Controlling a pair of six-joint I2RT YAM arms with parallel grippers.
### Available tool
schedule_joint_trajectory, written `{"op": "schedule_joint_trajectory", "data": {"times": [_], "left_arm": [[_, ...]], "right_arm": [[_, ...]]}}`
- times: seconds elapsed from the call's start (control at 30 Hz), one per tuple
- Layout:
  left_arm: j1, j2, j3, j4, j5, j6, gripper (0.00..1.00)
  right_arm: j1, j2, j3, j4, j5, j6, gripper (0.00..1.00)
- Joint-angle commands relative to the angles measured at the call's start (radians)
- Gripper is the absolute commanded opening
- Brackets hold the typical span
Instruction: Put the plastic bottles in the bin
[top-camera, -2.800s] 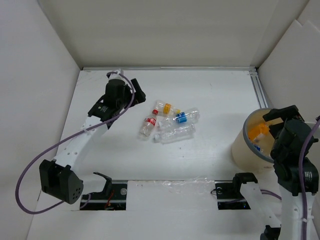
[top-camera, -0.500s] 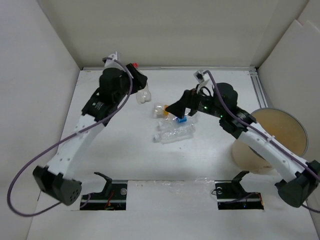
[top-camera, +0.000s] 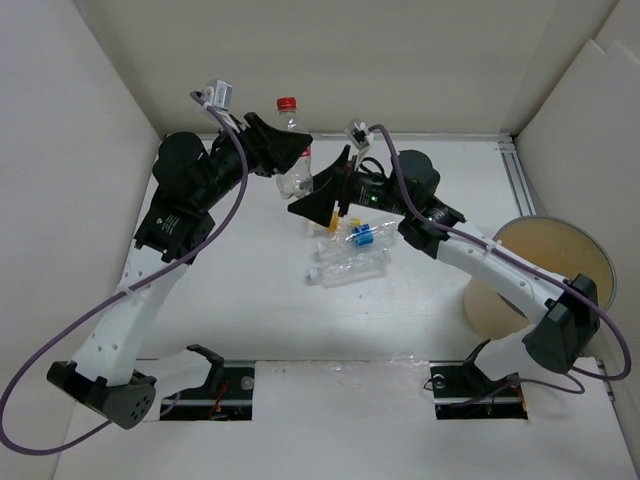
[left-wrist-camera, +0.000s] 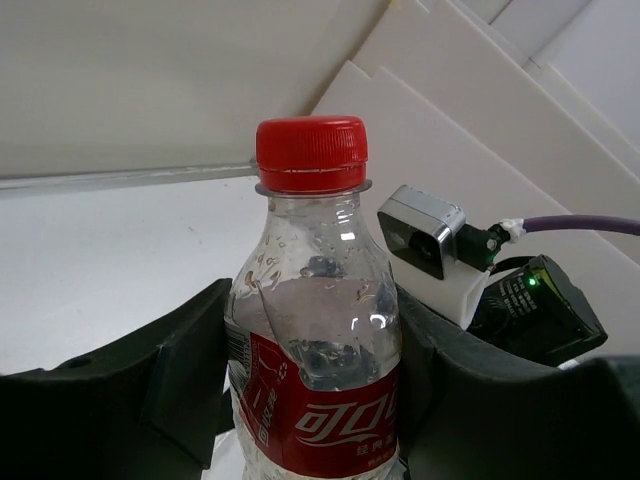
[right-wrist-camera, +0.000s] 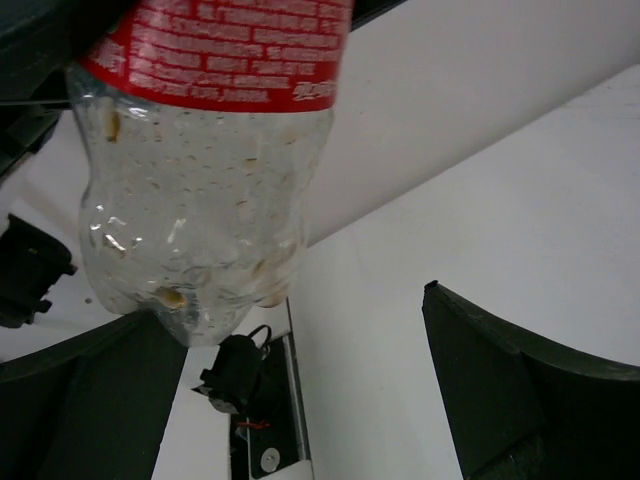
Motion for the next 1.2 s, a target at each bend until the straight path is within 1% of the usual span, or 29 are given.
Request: {"op": "schedule_joint_trajectory", "data": {"times": [0.0,0.17,0.23,0.3,0.43,0.5,0.57,0.67,0.7,0.73,0.77,0.8,0.87,0.9,0.93,0.97,1.0,1.03,1.07,1.1,1.13,1.17], "left_arm": [[-0.009,-0.018,-0.018,0.054,0.068,0.024,0.0],[-0.009,-0.018,-0.039,0.096,0.114,0.014,0.0],[-0.018,-0.018,-0.05,0.096,0.114,0.014,0.0],[-0.018,-0.018,-0.059,0.105,0.114,0.014,0.0],[-0.018,-0.018,-0.07,0.137,0.139,0.004,0.0],[-0.018,-0.018,-0.07,0.149,0.139,-0.007,0.0],[-0.018,-0.018,-0.07,0.15,0.15,-0.007,0.0],[-0.018,-0.018,-0.061,0.173,0.168,-0.019,0.0],[-0.018,-0.018,-0.061,0.185,0.18,-0.03,0.0],[-0.018,-0.009,-0.061,0.185,0.18,-0.03,0.01],[-0.018,0.0,-0.061,0.185,0.192,-0.03,0.05],[-0.018,0.0,-0.061,0.185,0.203,-0.03,0.26],[-0.018,0.0,-0.061,0.197,0.203,-0.03,0.61],[-0.018,0.0,-0.061,0.197,0.17,-0.03,0.87],[-0.018,0.0,-0.061,0.197,0.148,-0.03,1.0],[-0.018,0.0,-0.061,0.197,0.115,-0.03,1.0],[-0.018,0.0,-0.044,0.164,0.04,-0.019,1.0],[-0.018,0.0,0.003,0.134,-0.014,-0.009,1.0],[-0.018,0.013,0.035,0.096,-0.066,0.004,1.0],[-0.018,0.034,0.069,0.015,-0.112,0.004,1.0],[-0.018,0.046,0.126,-0.023,-0.202,0.017,1.0],[-0.018,0.057,0.146,-0.054,-0.246,0.017,1.0]], "right_arm": [[0.016,-0.015,0.026,0.272,-0.082,0.059,1.0],[-0.016,0.008,0.012,0.355,-0.07,0.136,1.0],[-0.028,0.02,0.012,0.426,-0.129,0.189,1.0],[-0.038,0.03,0.012,0.465,-0.148,0.218,1.0],[-0.038,0.051,0.033,0.456,-0.127,0.228,1.0],[-0.038,0.063,0.042,0.447,-0.127,0.228,0.96],[-0.038,0.073,0.042,0.447,-0.127,0.228,0.95],[-0.038,0.083,0.042,0.447,-0.117,0.228,0.87],[-0.038,0.083,0.051,0.447,-0.117,0.228,0.73],[-0.038,0.094,0.052,0.447,-0.117,0.237,0.6],[-0.038,0.094,0.052,0.447,-0.117,0.237,0.39],[-0.038,0.094,0.052,0.447,-0.107,0.237,0.15],[-0.038,0.083,0.052,0.432,-0.095,0.237,0.0],[-0.05,0.065,0.052,0.407,-0.084,0.237,0.0],[-0.073,0.053,0.052,0.34,-0.061,0.216,0.0],[-0.087,0.016,0.038,0.288,-0.045,0.194,0.0],[-0.105,-0.011,0.027,0.233,-0.019,0.173,0.0],[-0.148,-0.044,0.01,0.182,0.051,0.135,0.0],[-0.172,-0.124,-0.022,0.066,0.089,0.114,0.0],[-0.197,-0.172,-0.04,0.004,0.132,0.094,0.0],[-0.223,-0.223,-0.056,-0.065,0.245,0.075,0.0],[-0.272,-0.278,-0.088,-0.193,0.307,0.039,0.0]]}}
